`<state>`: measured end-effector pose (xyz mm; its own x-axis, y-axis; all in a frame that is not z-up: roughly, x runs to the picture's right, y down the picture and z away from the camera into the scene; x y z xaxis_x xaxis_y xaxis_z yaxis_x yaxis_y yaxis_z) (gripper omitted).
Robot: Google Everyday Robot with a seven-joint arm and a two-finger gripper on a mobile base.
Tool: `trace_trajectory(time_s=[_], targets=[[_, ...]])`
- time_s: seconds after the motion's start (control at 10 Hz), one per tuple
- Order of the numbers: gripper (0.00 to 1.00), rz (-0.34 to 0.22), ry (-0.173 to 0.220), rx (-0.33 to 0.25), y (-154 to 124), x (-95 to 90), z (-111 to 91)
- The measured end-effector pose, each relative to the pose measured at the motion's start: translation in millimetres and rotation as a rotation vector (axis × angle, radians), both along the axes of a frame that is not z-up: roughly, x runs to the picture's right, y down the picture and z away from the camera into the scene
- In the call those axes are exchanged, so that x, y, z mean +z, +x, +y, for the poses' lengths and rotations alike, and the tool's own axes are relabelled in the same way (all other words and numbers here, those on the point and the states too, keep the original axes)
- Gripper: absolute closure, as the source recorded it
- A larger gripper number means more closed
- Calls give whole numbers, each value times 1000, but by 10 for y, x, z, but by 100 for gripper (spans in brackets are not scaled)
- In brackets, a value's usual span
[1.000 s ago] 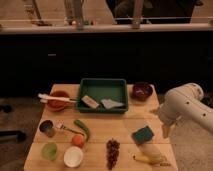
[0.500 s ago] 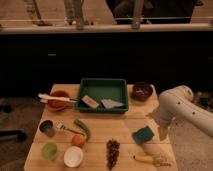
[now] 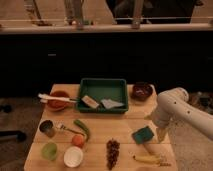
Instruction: Place sponge in metal cup
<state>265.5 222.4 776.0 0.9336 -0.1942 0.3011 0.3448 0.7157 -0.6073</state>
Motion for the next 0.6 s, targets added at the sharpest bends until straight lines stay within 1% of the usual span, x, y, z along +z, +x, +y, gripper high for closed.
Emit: trace_trajectory(time_s=[0.3,0.4,0.6], targets=[[20,11,-12,14,47,105,73],[20,8,-19,19,32,149,96],[20,-19,-44,5,-19,210,158]])
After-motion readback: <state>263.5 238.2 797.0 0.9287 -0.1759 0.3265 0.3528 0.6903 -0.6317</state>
